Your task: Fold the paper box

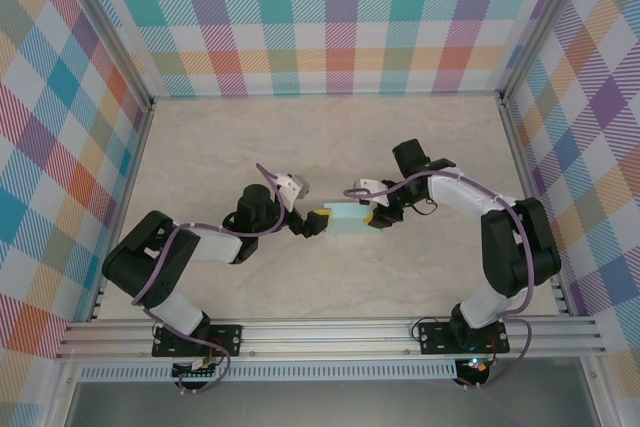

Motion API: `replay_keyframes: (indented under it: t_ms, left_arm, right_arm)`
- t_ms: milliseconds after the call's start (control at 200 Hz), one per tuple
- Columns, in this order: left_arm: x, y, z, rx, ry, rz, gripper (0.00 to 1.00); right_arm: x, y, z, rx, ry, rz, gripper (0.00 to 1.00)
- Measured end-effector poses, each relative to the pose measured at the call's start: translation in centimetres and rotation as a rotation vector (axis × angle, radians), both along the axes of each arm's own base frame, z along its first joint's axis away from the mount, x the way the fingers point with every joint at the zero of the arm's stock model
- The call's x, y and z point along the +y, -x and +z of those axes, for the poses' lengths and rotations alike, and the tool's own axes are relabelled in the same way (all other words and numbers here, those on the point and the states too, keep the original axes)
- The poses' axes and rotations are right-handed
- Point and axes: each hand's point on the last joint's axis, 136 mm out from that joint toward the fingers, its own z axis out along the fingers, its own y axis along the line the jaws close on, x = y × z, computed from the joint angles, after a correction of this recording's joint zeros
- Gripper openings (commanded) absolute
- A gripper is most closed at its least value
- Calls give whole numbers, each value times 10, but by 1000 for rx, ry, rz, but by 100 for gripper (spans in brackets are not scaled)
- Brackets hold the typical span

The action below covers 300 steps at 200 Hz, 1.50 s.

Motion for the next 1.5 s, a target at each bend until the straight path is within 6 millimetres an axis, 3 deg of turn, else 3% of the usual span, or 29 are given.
replay_keyframes:
  t_ms: [145, 250, 405, 595, 780, 855, 905, 1005, 1065, 1165, 1285, 1405, 1500]
  left_arm:
    - [-17, 38, 1, -74, -80, -219, 100]
    - [-24, 48, 0, -134, -118, -307, 100]
    - [-34, 43, -15, -185, -170, -372, 96]
    - [-39, 37, -45, -171, -213, -396, 77]
    - [-44, 32, -40, -219, -211, -387, 62]
    - [-47, 32, -37, -238, -212, -383, 56]
    - [-49, 33, -36, -251, -213, -386, 52]
    - [-54, 37, -36, -262, -217, -395, 51]
    - [-55, 39, -36, -268, -221, -400, 45]
    - [-58, 38, -35, -267, -222, -395, 45]
    - [-60, 39, -35, -265, -226, -392, 46]
    - [-61, 39, -35, -244, -222, -375, 46]
    - [-61, 39, -36, -217, -210, -366, 46]
  right_arm:
    - [-1, 2, 0, 22, 14, 1, 34]
    - [-2, 4, 0, 27, 34, 9, 35]
    - [-1, 6, -1, 20, 38, 26, 35]
    - [1, 8, 0, 12, 36, 35, 41]
    - [-1, 9, 0, 15, 23, 4, 51]
    - [-4, 11, -1, 31, 9, -52, 63]
    - [-7, 12, -1, 36, -16, -84, 65]
    - [-13, 14, 11, 45, -87, -154, 66]
    - [-15, 14, 25, 33, -139, -186, 68]
    - [-14, 17, 49, 7, -217, -213, 68]
    - [-19, 19, 76, -9, -296, -292, 63]
    - [-27, 11, 111, 12, -384, -494, 40]
    - [-28, 7, 134, 156, -477, -646, 13]
